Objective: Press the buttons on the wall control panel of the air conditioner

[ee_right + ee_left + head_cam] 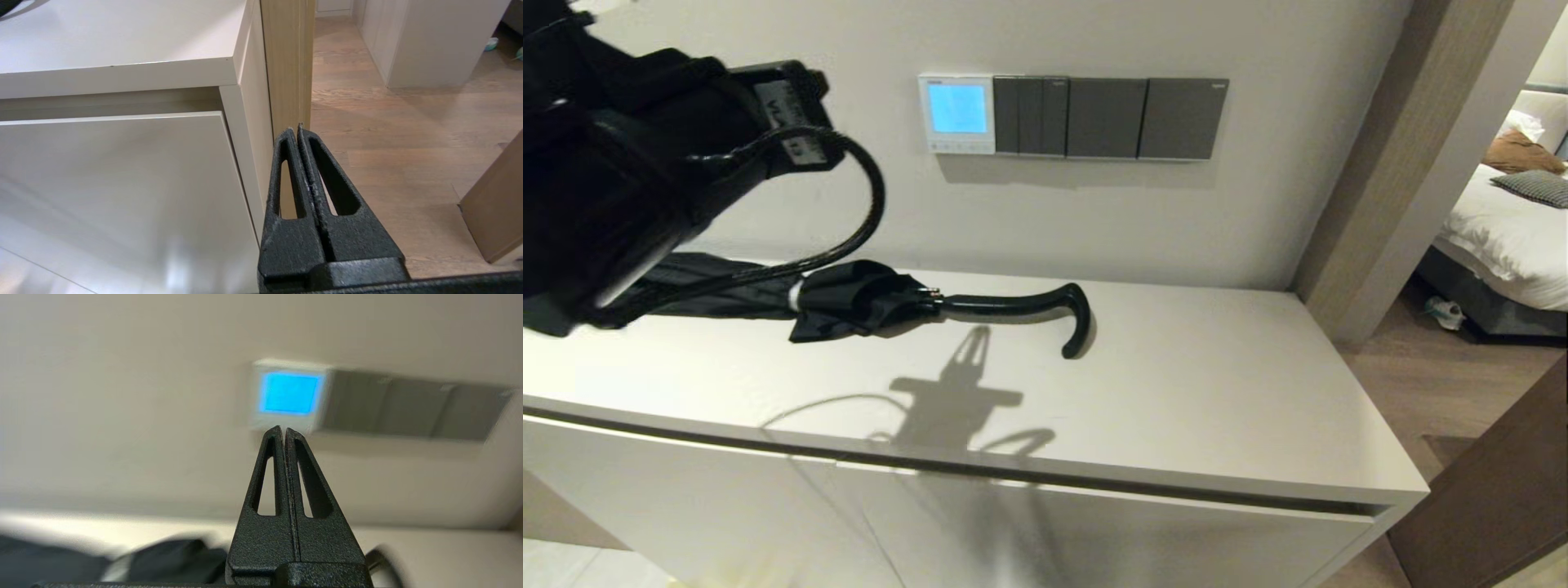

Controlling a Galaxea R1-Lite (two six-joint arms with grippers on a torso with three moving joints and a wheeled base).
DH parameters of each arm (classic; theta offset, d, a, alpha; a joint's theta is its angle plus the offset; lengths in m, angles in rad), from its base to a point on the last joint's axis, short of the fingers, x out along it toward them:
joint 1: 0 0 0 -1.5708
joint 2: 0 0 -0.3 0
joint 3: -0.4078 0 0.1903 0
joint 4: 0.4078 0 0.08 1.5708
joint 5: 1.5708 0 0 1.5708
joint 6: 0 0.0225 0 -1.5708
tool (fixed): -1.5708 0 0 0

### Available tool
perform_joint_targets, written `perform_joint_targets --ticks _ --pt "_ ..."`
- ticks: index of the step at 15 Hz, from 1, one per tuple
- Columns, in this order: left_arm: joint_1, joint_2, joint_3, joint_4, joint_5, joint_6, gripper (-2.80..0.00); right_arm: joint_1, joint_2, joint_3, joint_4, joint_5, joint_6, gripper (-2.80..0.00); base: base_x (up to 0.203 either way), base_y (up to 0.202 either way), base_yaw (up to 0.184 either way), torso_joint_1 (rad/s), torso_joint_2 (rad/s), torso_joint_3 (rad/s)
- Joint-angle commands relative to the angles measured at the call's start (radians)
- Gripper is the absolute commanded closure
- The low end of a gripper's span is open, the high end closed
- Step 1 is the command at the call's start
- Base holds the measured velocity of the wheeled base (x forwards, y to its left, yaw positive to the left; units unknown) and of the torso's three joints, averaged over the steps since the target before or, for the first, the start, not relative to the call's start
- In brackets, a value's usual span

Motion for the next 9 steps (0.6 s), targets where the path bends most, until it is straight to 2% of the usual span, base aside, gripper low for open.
perform_joint_targets --ticks 1,3,5,7,9 --pt "0.041 -0.247 0.146 0.029 0.021 0.017 0.00 0.000 0.001 0.003 0.000 0.000 0.000 0.00 0.000 0.000 0.000 0.000 0.00 0.000" --pt "0.120 -0.411 0.248 0.118 0.042 0.029 0.00 0.000 0.001 0.003 0.000 0.000 0.000 0.00 0.000 0.000 0.000 0.000 0.00 0.000" --pt "0.216 -0.578 0.306 0.261 0.079 0.032 0.00 0.000 0.000 0.003 0.000 0.000 0.000 0.00 0.000 0.000 0.000 0.000 0.00 0.000" --pt "0.312 -0.706 0.363 0.424 0.125 0.019 0.00 0.000 0.001 0.003 0.000 0.000 0.000 0.00 0.000 0.000 0.000 0.000 0.00 0.000" --pt "0.388 -0.773 0.446 0.508 0.152 -0.022 0.00 0.000 0.001 0.003 0.000 0.000 0.000 0.00 0.000 0.000 0.000 0.000 0.00 0.000"
